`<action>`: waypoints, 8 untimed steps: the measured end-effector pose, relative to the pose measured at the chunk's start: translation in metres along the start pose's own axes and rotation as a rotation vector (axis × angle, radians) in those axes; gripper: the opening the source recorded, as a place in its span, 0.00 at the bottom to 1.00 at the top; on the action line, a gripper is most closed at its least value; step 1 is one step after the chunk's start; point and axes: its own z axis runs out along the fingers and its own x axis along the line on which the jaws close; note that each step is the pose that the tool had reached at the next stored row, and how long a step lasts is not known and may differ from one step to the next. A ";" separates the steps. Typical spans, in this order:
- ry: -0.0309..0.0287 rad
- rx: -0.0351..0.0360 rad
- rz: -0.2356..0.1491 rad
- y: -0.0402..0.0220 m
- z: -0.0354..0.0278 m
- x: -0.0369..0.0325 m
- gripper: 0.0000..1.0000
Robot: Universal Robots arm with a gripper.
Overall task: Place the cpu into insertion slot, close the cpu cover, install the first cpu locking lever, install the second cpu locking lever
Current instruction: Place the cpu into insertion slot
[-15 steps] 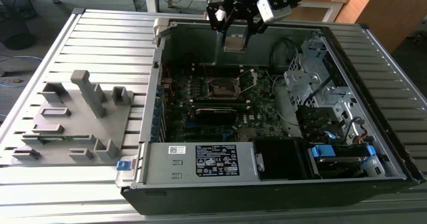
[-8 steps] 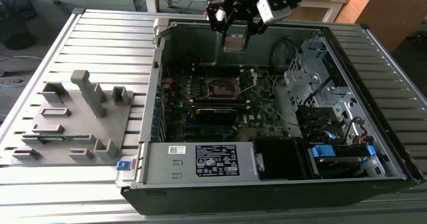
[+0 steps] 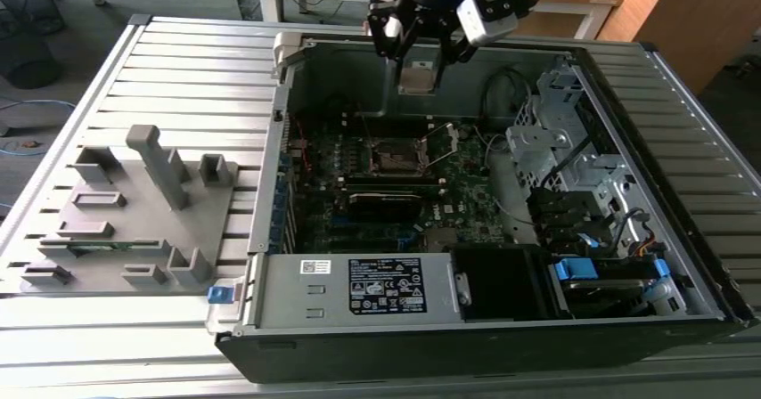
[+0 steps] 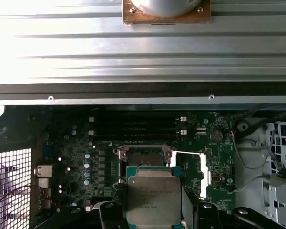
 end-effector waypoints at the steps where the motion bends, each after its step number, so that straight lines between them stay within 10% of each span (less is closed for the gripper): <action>1: 0.0000 0.0001 0.000 0.0000 0.0004 0.0000 0.54; 8: 0.0000 0.0000 0.000 -0.0003 0.0029 0.0000 0.54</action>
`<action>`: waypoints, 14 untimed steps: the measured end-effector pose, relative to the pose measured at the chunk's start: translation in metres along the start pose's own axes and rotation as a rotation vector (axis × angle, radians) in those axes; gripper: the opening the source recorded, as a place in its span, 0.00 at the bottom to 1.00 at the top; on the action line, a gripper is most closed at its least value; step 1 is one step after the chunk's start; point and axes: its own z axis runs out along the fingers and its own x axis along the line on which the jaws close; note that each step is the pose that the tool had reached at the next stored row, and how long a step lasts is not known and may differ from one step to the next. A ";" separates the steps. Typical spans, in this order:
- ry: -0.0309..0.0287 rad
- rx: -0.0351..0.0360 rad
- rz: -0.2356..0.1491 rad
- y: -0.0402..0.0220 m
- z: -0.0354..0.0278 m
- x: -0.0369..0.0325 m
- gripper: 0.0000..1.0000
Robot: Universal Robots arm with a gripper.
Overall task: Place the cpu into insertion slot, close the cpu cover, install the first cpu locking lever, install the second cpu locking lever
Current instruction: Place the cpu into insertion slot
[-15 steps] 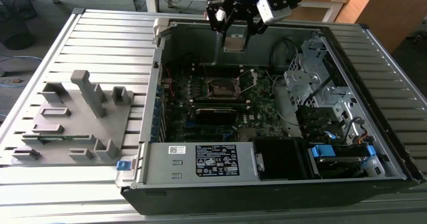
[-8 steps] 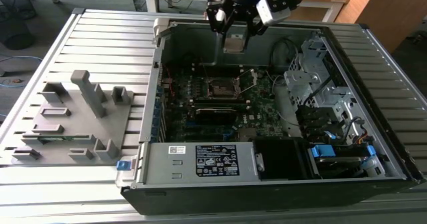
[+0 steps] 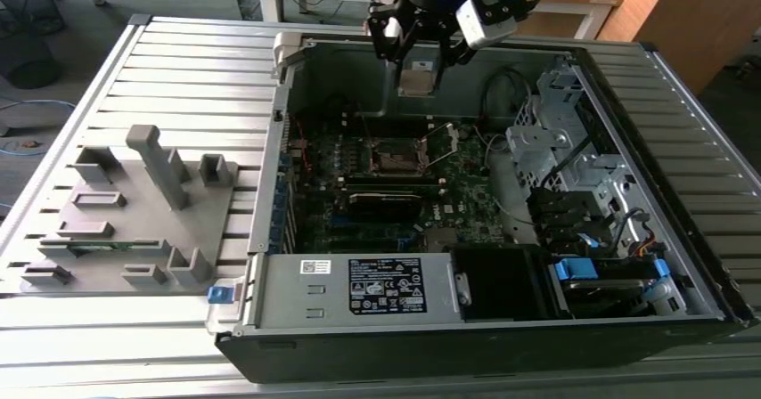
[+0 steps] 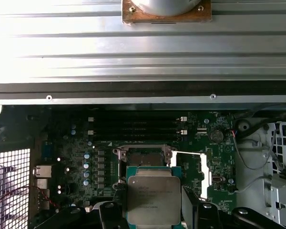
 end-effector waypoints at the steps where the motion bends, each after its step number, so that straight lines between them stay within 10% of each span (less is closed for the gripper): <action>1: 0.0000 0.0000 0.000 0.0000 0.0001 0.0000 0.54; 14: 0.0000 0.0000 0.000 -0.0003 0.0028 -0.0001 0.54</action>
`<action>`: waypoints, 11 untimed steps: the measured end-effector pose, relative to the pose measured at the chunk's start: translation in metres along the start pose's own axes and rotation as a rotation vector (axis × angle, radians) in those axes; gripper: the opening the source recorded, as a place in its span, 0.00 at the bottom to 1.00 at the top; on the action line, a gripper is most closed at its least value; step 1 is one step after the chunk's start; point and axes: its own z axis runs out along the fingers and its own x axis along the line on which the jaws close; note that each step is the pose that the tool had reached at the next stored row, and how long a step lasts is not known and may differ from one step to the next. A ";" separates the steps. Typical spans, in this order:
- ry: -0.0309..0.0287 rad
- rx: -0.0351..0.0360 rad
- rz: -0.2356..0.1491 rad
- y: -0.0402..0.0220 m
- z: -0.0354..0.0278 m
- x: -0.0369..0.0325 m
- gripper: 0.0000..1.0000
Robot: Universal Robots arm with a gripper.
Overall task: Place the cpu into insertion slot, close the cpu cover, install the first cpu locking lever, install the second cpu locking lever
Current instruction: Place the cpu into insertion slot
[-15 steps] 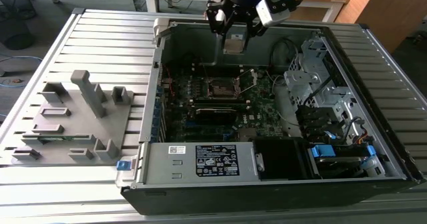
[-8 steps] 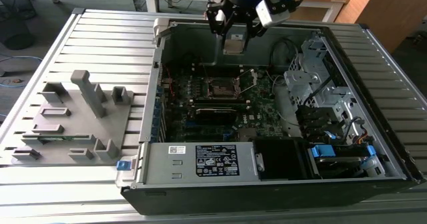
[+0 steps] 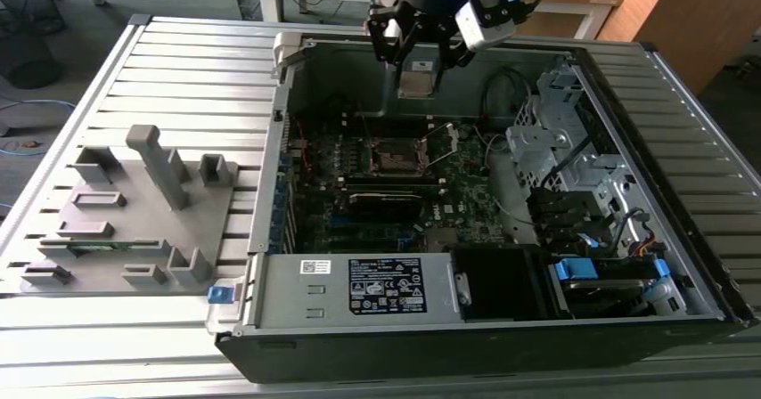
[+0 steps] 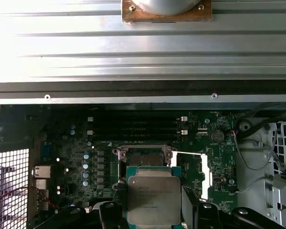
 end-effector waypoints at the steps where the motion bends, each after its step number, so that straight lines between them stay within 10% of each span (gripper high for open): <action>1: 0.0000 0.0000 0.000 0.0000 0.0000 0.0000 0.54; 11: 0.0000 0.0000 0.000 -0.0004 0.0041 -0.0001 0.54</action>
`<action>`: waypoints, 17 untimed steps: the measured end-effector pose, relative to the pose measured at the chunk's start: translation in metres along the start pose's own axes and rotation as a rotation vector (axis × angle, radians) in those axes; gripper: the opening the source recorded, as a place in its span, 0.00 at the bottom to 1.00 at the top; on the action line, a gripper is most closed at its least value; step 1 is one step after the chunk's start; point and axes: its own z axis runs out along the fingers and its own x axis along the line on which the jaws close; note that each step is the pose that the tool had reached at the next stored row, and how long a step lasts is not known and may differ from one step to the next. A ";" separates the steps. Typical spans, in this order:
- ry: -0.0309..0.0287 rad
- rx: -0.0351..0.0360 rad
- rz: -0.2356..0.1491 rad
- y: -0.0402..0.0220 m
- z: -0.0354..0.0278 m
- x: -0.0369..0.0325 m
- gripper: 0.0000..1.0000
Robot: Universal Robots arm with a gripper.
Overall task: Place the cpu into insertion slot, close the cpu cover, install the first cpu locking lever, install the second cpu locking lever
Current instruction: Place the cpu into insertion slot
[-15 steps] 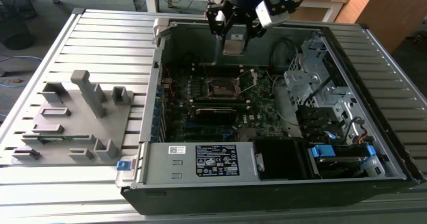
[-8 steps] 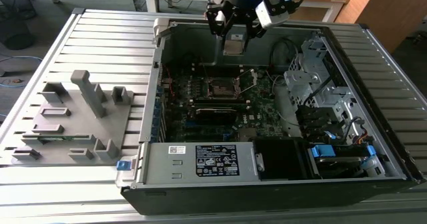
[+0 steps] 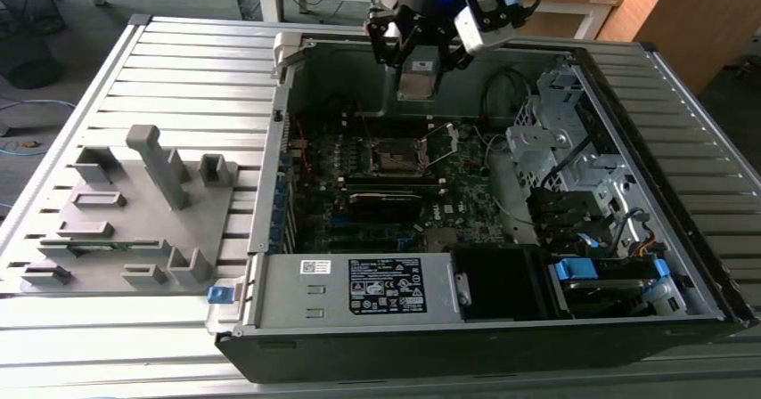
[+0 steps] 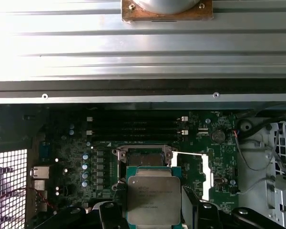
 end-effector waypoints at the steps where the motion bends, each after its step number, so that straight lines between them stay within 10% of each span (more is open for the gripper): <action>1: 0.0000 0.0001 0.000 0.0000 0.0003 0.0000 0.54; 17: 0.0000 0.0004 0.000 0.0006 0.0047 -0.0001 0.54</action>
